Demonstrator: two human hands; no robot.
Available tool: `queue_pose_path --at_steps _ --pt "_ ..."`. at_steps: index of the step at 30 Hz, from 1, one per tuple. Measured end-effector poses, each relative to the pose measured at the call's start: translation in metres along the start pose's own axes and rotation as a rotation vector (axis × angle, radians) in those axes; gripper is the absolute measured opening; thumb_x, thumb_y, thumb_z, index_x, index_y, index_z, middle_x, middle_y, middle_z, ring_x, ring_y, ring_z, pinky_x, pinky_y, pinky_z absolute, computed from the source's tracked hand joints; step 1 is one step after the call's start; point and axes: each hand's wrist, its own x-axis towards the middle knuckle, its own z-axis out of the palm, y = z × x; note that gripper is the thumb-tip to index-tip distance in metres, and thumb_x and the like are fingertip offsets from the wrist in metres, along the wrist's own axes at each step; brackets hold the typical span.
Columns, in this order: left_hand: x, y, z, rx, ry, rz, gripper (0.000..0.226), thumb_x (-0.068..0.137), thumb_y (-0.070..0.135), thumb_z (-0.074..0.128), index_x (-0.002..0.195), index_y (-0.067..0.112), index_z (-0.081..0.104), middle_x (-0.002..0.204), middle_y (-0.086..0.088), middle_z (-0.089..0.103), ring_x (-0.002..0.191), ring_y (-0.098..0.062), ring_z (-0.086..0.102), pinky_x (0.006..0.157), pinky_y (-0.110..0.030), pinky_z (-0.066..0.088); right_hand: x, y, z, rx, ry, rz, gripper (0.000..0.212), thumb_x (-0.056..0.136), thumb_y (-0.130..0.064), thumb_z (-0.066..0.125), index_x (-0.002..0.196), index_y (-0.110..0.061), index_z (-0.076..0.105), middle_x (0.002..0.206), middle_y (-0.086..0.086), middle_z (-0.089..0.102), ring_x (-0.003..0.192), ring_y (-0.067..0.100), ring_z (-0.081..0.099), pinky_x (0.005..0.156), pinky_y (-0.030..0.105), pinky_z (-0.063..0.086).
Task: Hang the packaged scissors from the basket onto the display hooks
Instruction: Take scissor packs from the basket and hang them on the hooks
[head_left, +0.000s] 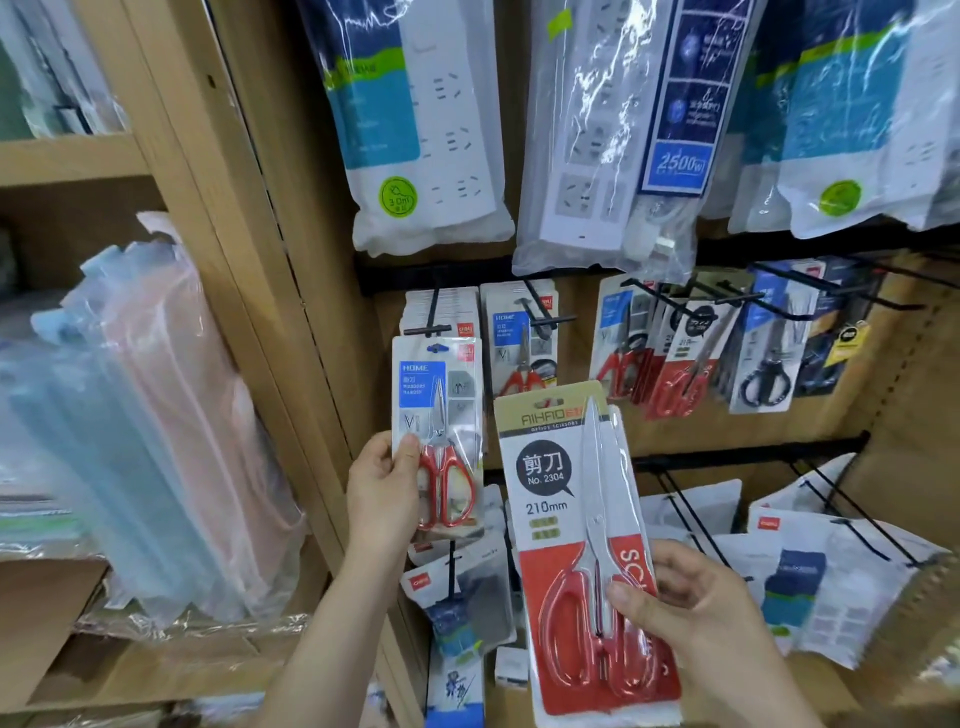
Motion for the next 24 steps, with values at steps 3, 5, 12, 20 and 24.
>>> queue_pose_path --at_steps 3,5,12,20,24 --pt "0.021 -0.002 0.006 0.057 -0.007 -0.048 0.021 0.1 0.038 0.05 0.111 0.023 0.06 0.098 0.002 0.073 0.087 -0.013 0.073 0.074 -0.033 0.059 0.0 -0.005 0.003 0.055 -0.014 0.018 0.04 0.057 -0.002 0.078 0.096 0.001 0.07 0.083 0.017 0.076 0.067 0.025 0.074 0.051 0.026 0.057" --pt "0.035 -0.005 0.011 0.087 -0.005 -0.066 0.021 0.1 0.039 0.05 0.11 0.023 0.06 0.098 0.001 0.073 0.087 -0.013 0.073 0.078 -0.037 0.06 0.0 -0.007 0.005 0.055 -0.019 0.021 0.038 0.06 0.001 0.078 0.097 0.001 0.07 0.083 0.017 0.076 0.067 0.025 0.074 0.051 0.025 0.057" --pt "0.038 -0.004 0.016 0.335 0.226 0.022 0.045 0.087 0.038 0.069 0.122 0.022 0.047 0.119 -0.004 0.059 0.104 -0.021 0.061 0.089 -0.039 0.052 0.0 -0.001 0.003 0.051 -0.008 0.017 0.037 0.065 -0.002 0.079 0.101 -0.002 0.069 0.092 0.015 0.077 0.084 0.032 0.074 0.064 0.033 0.061" --pt "-0.12 0.008 0.021 -0.061 -0.502 -0.119 0.043 0.072 0.039 0.076 0.111 0.032 0.06 0.104 0.011 0.073 0.097 -0.01 0.071 0.078 -0.033 0.06 0.002 -0.001 0.005 0.051 0.014 -0.013 0.045 0.06 -0.014 0.081 0.102 -0.004 0.067 0.091 0.011 0.077 0.082 0.03 0.075 0.068 0.039 0.061" --pt "-0.122 0.005 0.02 -0.089 -0.3 -0.163 0.029 0.078 0.018 0.077 0.104 0.019 0.065 0.098 0.002 0.076 0.09 -0.015 0.073 0.076 -0.033 0.058 0.0 0.0 0.008 0.046 -0.027 -0.006 0.023 0.077 -0.036 0.069 0.093 -0.019 0.072 0.094 0.011 0.076 0.085 0.029 0.073 0.08 0.044 0.058"
